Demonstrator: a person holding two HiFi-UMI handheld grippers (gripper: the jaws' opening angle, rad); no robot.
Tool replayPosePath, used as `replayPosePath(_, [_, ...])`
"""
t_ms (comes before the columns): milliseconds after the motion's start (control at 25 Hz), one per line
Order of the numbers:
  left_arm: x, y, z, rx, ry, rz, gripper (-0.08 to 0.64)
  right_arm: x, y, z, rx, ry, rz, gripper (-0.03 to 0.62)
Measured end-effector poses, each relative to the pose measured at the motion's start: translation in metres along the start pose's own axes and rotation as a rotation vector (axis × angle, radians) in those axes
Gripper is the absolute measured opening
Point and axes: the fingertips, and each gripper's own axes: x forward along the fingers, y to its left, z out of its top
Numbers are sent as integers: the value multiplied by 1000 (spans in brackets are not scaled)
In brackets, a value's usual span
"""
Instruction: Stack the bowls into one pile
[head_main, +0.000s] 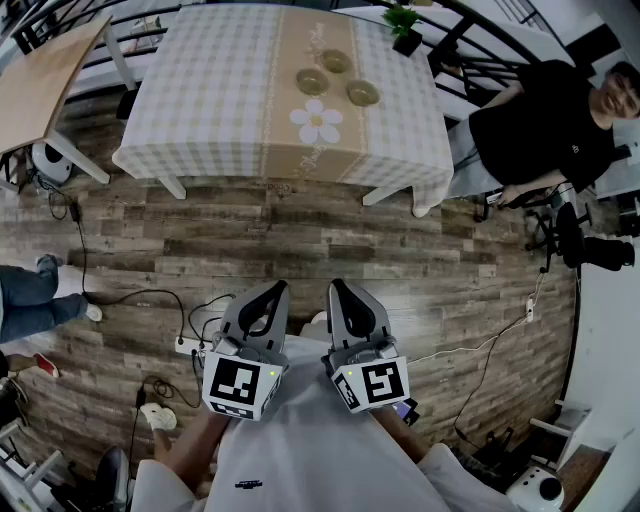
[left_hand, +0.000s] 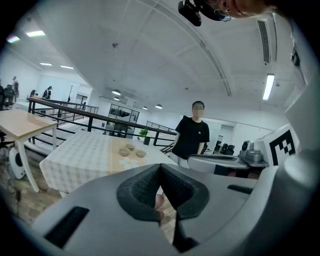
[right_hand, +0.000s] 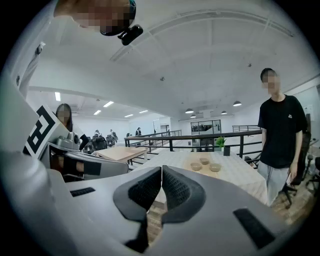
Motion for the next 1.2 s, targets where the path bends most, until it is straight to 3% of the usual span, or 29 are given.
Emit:
replayPosePath(400, [5,15,6,-2,-2,5,18,19,12,7,14,-6,58,37])
replayPosePath(800, [-7,46,5,-18,2,9,18,37,39,4,34,-8,62,38])
replayPosePath(1200, [28,66,14,-35,-11,20,18,77,10,-2,83,9,55,38])
